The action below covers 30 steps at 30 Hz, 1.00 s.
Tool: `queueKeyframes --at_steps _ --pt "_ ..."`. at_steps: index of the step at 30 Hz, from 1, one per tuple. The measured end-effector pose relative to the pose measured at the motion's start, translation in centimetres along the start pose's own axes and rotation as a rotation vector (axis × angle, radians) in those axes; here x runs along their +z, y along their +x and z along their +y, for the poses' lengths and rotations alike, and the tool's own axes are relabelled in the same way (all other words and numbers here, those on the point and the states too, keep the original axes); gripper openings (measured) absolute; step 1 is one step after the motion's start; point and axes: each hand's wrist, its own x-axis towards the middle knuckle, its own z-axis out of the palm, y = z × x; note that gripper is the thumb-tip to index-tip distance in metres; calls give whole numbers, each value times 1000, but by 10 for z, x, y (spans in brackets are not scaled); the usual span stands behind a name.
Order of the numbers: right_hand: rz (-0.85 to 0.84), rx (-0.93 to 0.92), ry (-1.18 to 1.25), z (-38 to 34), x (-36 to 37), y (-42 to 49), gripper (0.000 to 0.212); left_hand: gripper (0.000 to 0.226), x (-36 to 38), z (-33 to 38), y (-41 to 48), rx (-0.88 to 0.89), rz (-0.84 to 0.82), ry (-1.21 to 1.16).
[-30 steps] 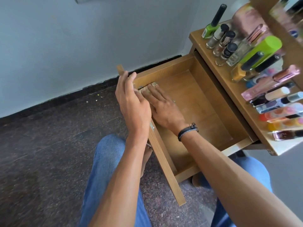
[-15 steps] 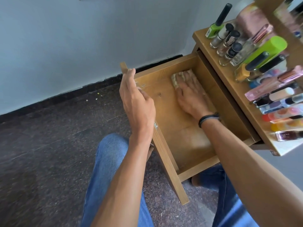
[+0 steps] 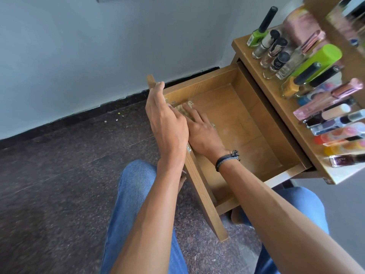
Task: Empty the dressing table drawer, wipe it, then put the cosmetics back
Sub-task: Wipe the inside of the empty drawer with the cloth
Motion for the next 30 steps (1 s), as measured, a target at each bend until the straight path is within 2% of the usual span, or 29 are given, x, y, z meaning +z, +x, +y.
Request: queueKeyframes --at_steps 4,9,15,19,22,25,30 --pt "-68 6 50 9 4 -34 53 53 1 -2 -1 27 13 4" --pt "-195 14 -33 11 0 -48 59 53 3 -4 -1 40 30 13" --pt "-162 26 -101 20 -8 -32 59 53 3 -6 2 67 22 27" --pt "-182 119 -120 48 -28 -14 60 55 4 -8 2 70 19 19" --pt "-133 199 -146 69 -48 -17 56 56 4 -8 1 76 21 9" --pt "-86 199 -235 79 -57 -23 59 56 5 -8 2 76 19 3" --pt "-112 296 -124 68 -55 -28 55 57 4 -6 1 83 26 -5"
